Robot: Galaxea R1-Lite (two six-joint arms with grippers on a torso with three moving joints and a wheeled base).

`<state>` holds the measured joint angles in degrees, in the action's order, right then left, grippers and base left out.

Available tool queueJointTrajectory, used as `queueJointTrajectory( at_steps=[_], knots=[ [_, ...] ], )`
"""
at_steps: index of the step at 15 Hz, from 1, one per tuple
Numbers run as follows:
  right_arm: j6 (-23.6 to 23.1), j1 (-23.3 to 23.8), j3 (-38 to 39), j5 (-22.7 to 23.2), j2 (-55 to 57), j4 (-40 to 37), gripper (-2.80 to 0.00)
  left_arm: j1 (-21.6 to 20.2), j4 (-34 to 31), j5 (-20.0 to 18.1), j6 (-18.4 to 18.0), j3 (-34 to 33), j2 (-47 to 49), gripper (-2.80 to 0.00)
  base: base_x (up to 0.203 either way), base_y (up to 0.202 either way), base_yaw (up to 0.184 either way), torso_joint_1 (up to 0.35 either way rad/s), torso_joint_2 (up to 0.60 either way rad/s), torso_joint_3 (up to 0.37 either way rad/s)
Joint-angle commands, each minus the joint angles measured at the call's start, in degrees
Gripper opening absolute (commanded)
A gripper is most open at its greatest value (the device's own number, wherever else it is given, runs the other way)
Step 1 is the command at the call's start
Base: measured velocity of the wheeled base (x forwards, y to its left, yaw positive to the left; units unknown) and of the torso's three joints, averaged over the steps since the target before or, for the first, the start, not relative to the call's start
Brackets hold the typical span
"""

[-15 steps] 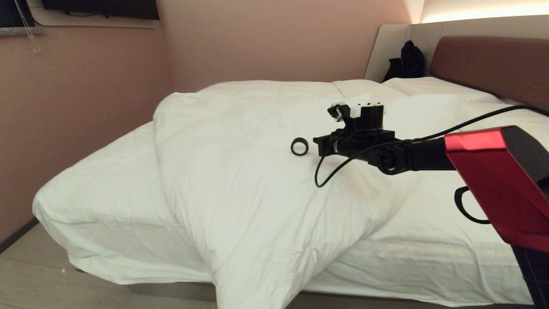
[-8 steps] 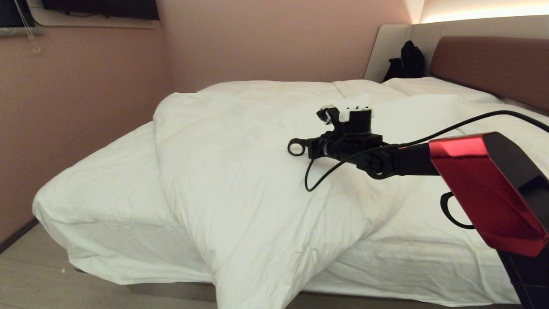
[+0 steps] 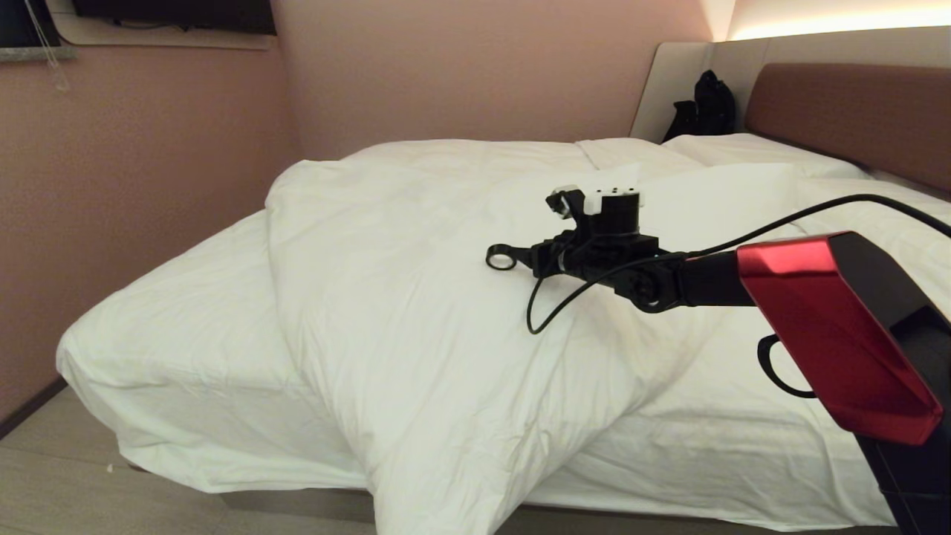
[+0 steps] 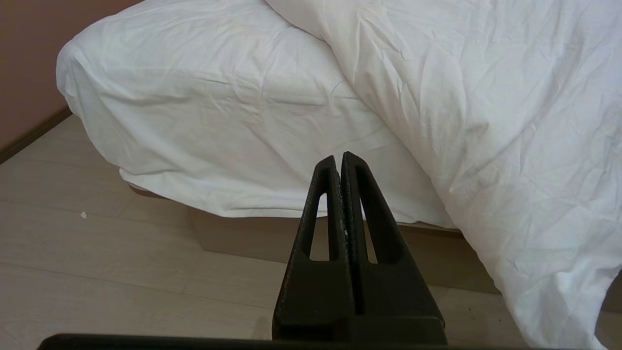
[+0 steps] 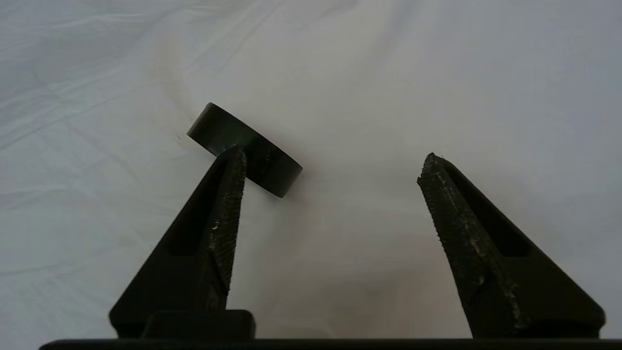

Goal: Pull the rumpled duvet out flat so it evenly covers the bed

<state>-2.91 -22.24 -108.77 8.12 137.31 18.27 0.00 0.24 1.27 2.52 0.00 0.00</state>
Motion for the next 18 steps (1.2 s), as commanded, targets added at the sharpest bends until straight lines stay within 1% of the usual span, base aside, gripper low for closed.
queueJointTrajectory(
  at_steps=[1,7,11,15,16,18],
  knots=[
    [-0.16,-0.18,0.22,-0.26,-0.6,0.27,0.0,0.0,0.02,0.05,0.03,0.0,0.0,-2.8,0.0,0.0,0.0,0.0,0.0,0.0],
    [-0.25,-0.18,3.12,-0.47,-2.84,3.79,0.0,0.0,0.02,0.05,0.03,0.0,0.0,-2.8,0.0,0.0,0.0,0.0,0.0,0.0],
    [-0.28,-0.89,5.17,-0.76,-4.95,4.43,0.0,0.0,0.02,0.05,0.03,0.0,0.0,-2.8,0.0,0.0,0.0,0.0,0.0,0.0],
    [-0.34,-2.69,5.09,-0.74,-4.27,4.4,0.0,0.0,0.02,0.05,0.03,0.0,0.0,-2.8,0.0,0.0,0.0,0.0,0.0,0.0],
    [-0.34,-3.85,4.81,-0.74,-3.84,4.4,0.0,0.0,0.02,0.05,0.03,0.0,0.0,-2.8,0.0,0.0,0.0,0.0,0.0,0.0],
    [-0.34,-4.61,2.93,-0.8,-1.63,4.26,0.0,0.0,0.02,0.05,0.03,0.0,0.0,-2.8,0.0,0.0,0.0,0.0,0.0,0.0]
  ],
)
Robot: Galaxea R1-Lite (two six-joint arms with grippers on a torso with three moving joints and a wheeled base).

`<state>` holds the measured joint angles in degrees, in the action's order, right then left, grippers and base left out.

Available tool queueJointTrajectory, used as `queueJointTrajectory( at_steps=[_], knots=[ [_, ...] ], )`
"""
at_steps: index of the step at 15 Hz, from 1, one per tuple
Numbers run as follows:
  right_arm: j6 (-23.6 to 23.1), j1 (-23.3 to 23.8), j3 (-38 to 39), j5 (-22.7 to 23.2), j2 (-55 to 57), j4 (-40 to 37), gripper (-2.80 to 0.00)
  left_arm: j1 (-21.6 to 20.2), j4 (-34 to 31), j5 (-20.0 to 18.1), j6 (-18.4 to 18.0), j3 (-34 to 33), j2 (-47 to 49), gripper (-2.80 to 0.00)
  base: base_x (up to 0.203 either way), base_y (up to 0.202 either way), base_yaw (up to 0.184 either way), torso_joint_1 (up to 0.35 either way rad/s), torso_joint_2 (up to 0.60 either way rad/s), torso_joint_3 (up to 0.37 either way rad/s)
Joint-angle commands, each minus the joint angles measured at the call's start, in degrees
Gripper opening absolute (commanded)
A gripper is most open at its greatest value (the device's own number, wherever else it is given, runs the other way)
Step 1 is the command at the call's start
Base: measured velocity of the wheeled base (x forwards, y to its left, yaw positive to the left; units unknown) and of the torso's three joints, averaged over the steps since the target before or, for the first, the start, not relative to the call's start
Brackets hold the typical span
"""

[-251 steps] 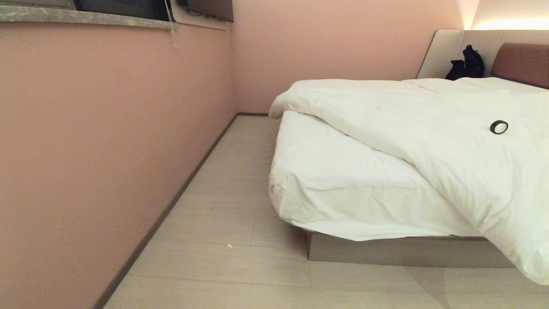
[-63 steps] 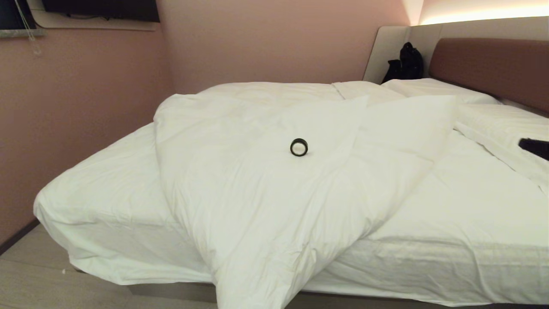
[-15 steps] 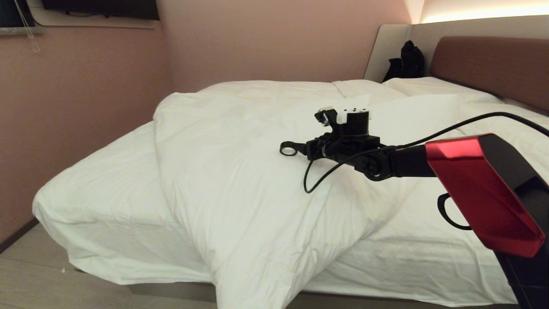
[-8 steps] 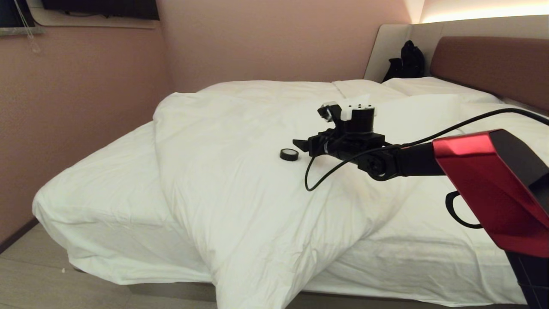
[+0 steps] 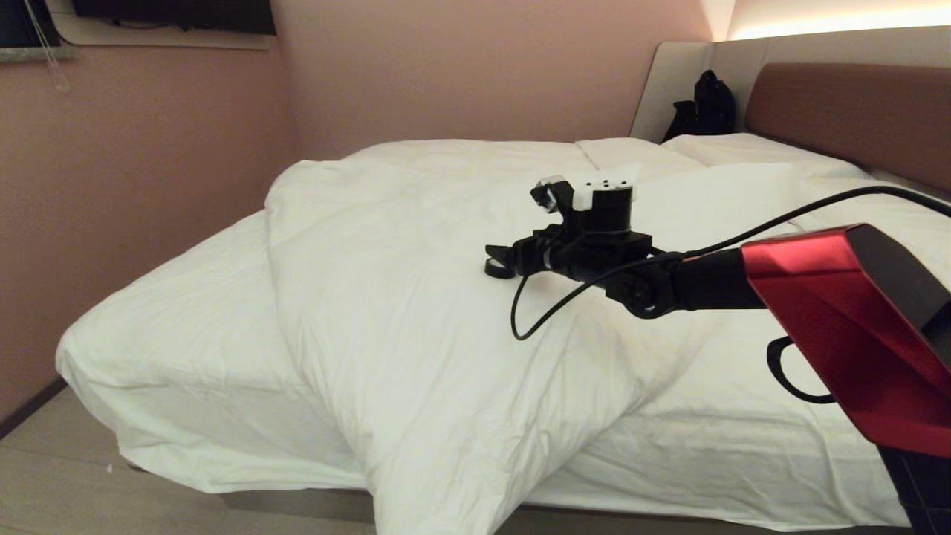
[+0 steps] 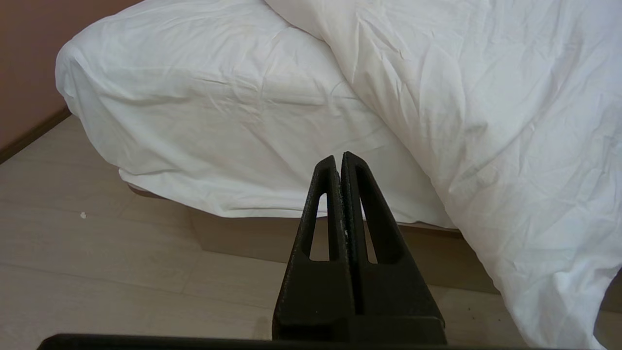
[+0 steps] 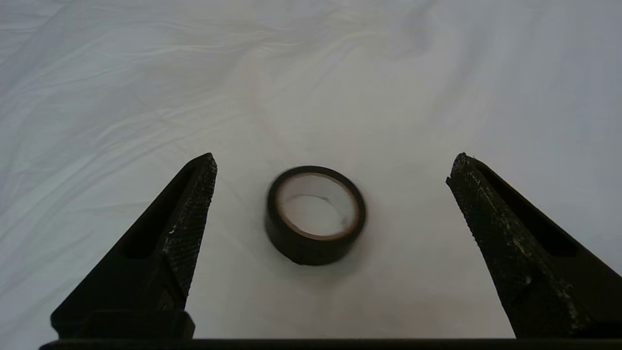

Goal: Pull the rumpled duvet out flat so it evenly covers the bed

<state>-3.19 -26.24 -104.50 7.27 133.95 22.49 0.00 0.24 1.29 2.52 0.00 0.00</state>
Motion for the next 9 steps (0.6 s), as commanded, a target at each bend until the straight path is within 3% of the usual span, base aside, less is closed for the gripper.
queueJointTrajectory(
  at_steps=[1,9],
  knots=[
    [-0.06,-0.73,-2.26,0.03,2.47,-0.12,0.0,0.0,0.02,0.03,0.03,0.0,0.0,-2.8,0.0,0.0,0.0,0.0,0.0,0.0],
    [-0.06,-0.69,-4.66,-0.06,6.77,-0.43,0.0,0.0,0.02,0.03,0.03,0.0,0.0,-2.8,0.0,0.0,0.0,0.0,0.0,0.0]
  ],
)
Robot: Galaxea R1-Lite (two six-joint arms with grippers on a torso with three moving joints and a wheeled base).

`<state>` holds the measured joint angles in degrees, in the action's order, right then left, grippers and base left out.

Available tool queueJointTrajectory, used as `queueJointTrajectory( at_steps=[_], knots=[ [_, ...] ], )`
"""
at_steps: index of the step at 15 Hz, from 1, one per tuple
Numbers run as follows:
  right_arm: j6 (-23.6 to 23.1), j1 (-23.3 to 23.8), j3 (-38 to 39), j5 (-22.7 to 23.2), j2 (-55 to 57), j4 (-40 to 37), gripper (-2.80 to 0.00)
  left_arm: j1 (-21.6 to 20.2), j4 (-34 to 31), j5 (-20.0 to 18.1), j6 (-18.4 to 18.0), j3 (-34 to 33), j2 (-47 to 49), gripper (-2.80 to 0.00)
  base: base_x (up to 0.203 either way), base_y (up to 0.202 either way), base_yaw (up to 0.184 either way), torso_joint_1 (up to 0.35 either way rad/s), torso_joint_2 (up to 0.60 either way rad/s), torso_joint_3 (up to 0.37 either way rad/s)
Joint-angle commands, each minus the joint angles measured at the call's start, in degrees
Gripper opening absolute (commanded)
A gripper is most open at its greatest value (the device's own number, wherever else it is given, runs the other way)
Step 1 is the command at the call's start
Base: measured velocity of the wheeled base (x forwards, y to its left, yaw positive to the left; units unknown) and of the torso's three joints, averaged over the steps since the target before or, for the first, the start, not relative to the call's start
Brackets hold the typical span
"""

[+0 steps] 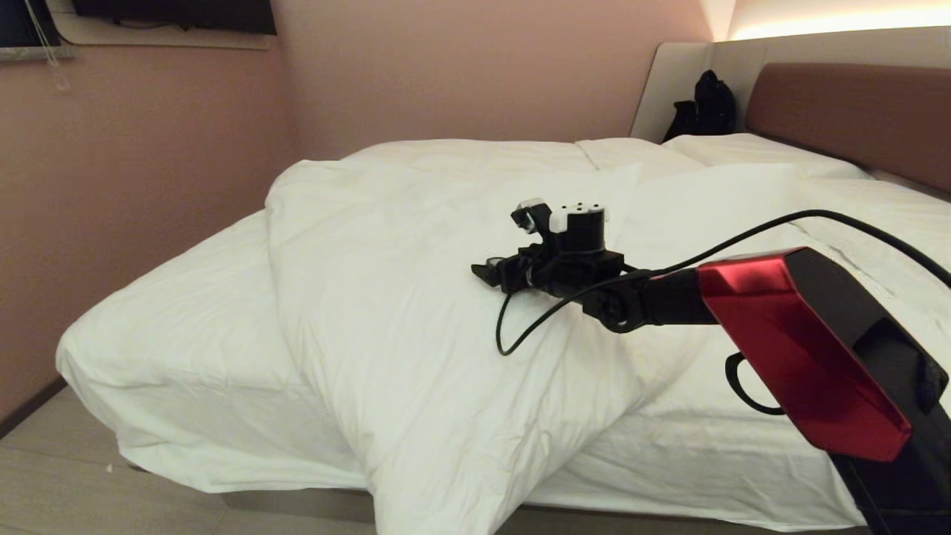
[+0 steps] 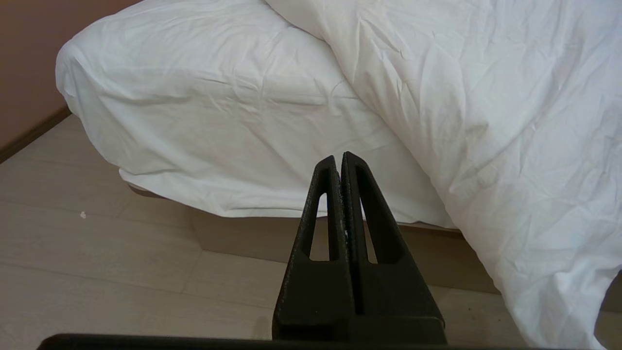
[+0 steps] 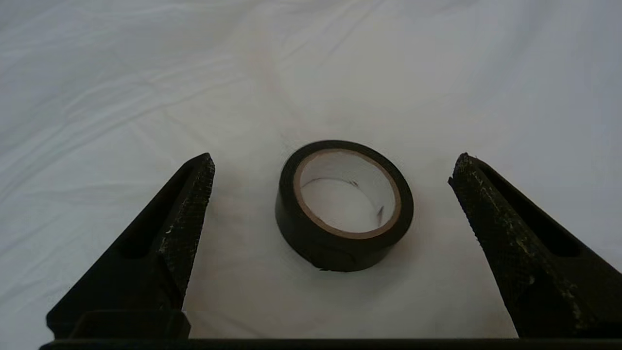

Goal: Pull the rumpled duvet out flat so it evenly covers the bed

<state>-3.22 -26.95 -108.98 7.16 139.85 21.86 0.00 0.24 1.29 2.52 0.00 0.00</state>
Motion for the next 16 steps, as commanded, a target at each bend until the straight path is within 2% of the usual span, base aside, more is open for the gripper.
queueJointTrajectory(
  at_steps=[1,10,11,16],
  knots=[
    [-0.03,-0.04,-0.26,0.05,1.3,0.2,0.0,0.0,0.02,0.03,0.03,0.0,0.0,-2.8,0.0,0.0,0.0,0.0,0.0,0.0],
    [0.32,0.23,-0.35,0.05,2.44,0.2,0.0,0.0,0.02,0.03,0.03,0.0,0.0,-2.8,0.0,0.0,0.0,0.0,0.0,0.0],
    [0.28,0.4,-0.35,0.05,2.56,0.2,-2.8,0.0,0.02,0.03,0.03,0.0,0.0,-2.8,0.0,0.0,0.0,0.0,0.0,0.0],
    [0.32,0.76,-0.35,0.14,2.79,0.55,-2.8,0.0,0.02,0.03,0.03,0.0,0.0,-2.8,0.0,0.0,0.0,0.0,0.0,0.0]
  ],
)
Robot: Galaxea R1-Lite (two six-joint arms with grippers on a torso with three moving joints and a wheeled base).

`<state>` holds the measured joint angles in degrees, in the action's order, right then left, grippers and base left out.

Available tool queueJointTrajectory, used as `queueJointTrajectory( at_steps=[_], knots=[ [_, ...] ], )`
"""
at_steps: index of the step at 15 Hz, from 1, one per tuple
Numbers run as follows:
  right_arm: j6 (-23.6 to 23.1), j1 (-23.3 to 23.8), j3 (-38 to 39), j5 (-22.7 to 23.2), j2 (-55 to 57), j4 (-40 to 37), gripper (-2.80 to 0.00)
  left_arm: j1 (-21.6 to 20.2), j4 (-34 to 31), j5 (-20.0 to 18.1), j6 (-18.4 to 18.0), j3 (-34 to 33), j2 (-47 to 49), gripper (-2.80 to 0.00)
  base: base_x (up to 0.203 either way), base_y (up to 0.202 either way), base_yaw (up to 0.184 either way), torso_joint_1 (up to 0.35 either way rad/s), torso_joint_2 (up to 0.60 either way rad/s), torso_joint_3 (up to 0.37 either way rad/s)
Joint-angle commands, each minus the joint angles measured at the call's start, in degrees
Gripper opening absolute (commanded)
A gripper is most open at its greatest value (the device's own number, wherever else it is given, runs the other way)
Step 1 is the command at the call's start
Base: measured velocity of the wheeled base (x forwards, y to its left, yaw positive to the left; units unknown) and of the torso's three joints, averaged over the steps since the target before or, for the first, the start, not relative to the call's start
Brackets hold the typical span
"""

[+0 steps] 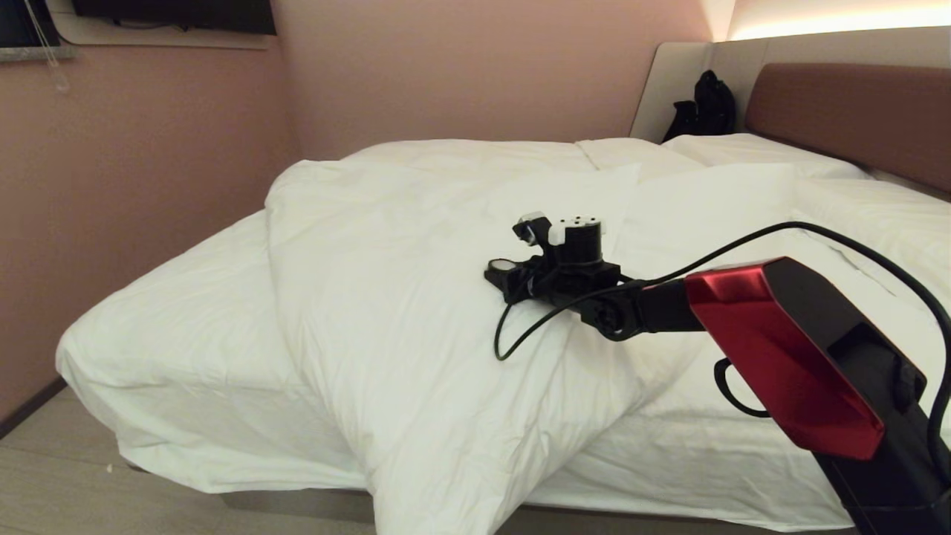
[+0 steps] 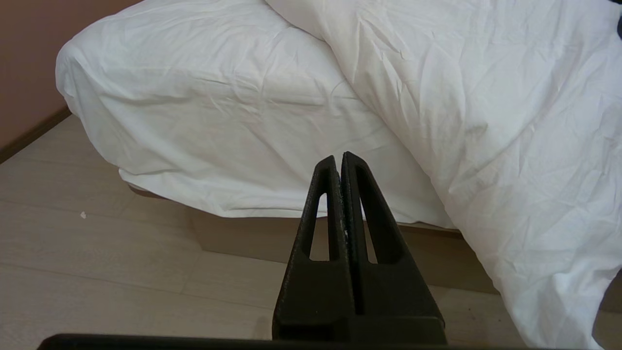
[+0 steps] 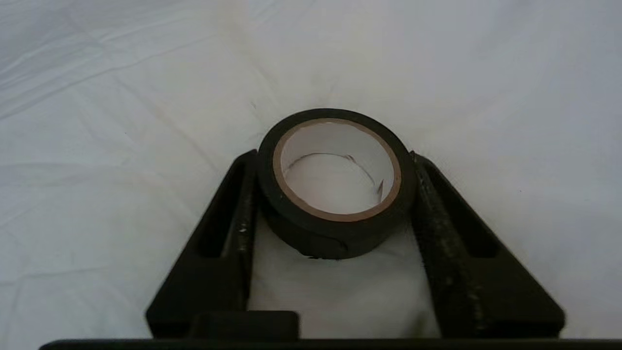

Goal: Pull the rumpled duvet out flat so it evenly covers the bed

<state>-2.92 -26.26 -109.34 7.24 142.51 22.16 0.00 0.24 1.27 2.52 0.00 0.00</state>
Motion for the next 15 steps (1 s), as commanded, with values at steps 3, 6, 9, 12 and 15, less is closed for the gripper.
queueJointTrajectory(
  at_steps=[3,6,9,12,15],
  knots=[
    [0.02,0.07,0.0,0.05,-0.17,0.42,-2.8,0.0,0.02,0.05,0.03,0.0,0.0,-2.8,0.0,0.0,0.0,0.0,0.0,0.0],
    [0.1,0.07,0.0,-0.03,-1.0,0.43,-2.8,0.0,0.02,0.05,0.03,0.0,0.0,-2.8,0.0,0.0,0.0,0.0,0.0,0.0],
    [0.16,0.07,0.0,-1.5,-2.1,0.46,-2.8,0.0,0.02,0.05,0.03,0.0,0.0,-2.8,0.0,0.0,0.0,0.0,0.0,0.0],
    [0.17,0.07,0.12,-4.06,-5.05,1.04,-2.8,0.0,0.02,0.05,0.03,0.0,0.0,-2.8,0.0,0.0,0.0,0.0,0.0,0.0],
    [0.0,0.09,0.34,-6.18,-8.13,0.7,-2.8,0.0,0.02,0.05,0.03,0.0,0.0,-2.8,0.0,0.0,0.0,0.0,0.0,0.0]
  ],
)
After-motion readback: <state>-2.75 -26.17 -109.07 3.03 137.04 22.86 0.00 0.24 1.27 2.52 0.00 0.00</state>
